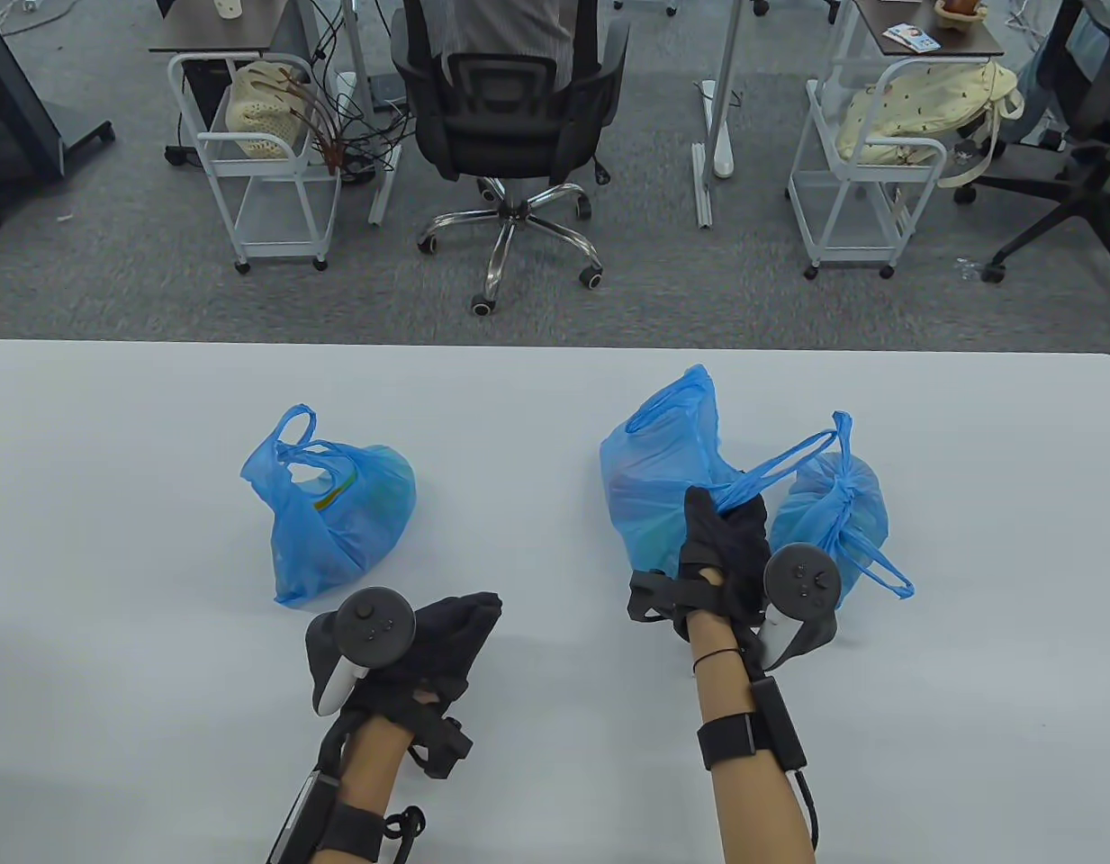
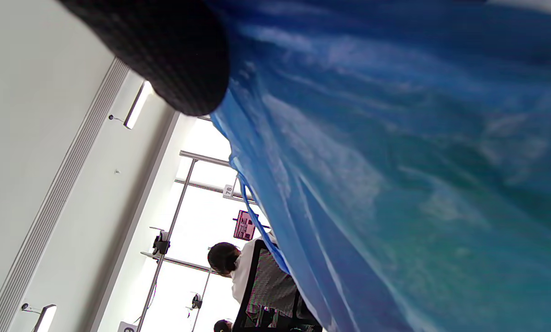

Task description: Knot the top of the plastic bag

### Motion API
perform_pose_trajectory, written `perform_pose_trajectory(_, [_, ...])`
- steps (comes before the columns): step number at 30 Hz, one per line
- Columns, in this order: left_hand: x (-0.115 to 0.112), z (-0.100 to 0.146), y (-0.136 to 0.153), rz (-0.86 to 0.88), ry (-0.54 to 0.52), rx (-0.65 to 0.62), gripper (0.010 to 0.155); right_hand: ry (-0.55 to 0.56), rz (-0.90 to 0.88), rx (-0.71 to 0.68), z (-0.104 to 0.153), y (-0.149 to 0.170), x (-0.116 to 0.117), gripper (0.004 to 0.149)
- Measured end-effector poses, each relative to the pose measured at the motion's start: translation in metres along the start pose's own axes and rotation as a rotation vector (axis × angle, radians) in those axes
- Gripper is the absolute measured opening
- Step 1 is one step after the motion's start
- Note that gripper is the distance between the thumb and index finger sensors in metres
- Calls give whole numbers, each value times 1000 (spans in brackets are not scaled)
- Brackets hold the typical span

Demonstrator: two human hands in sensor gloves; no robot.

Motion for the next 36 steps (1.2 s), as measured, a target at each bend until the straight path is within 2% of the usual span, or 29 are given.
perform_pose_trajectory(5, [0,2,-1,-6,-5,-3,56,-22,-37,-25,-2,2,-2,51])
perform_pose_trajectory(10, [-1,2,-1,-5,-3,-6,56,-45,-55,-59,-2,0,-2,36])
perform_pose_trajectory(16, [0,2,-1,-2,-6,-3,56,-103,-73,-76,-2,-4,3,39])
perform_pose_trajectory(21, [0,3,-1,-2,-10,0,56,-142,-112,-119,-1,-13,9,32])
perform_pose_trajectory(28, [3,3,0,-1,-22,2,56,-244,-72,-229,2,-42,8,29])
perform_pose_trajectory(31, [10,4,-2,-29,-82,1,54,-300,-139,-258,5,-54,8,28])
perform_pose_trajectory(36, [31,11,-2,-73,-223,0,70,-433,-151,-362,19,-81,7,27])
Point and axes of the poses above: the tracker on the back of each hand, its own y axis roughly to the little-finger side, its own z axis roughly from the fingertips to the wrist, x = y × z, the point moved 4 cm from there along -z, roughly from the wrist to the fingertips, and after that the axes turned 7 degrees about -x, right-handed, at the moved point
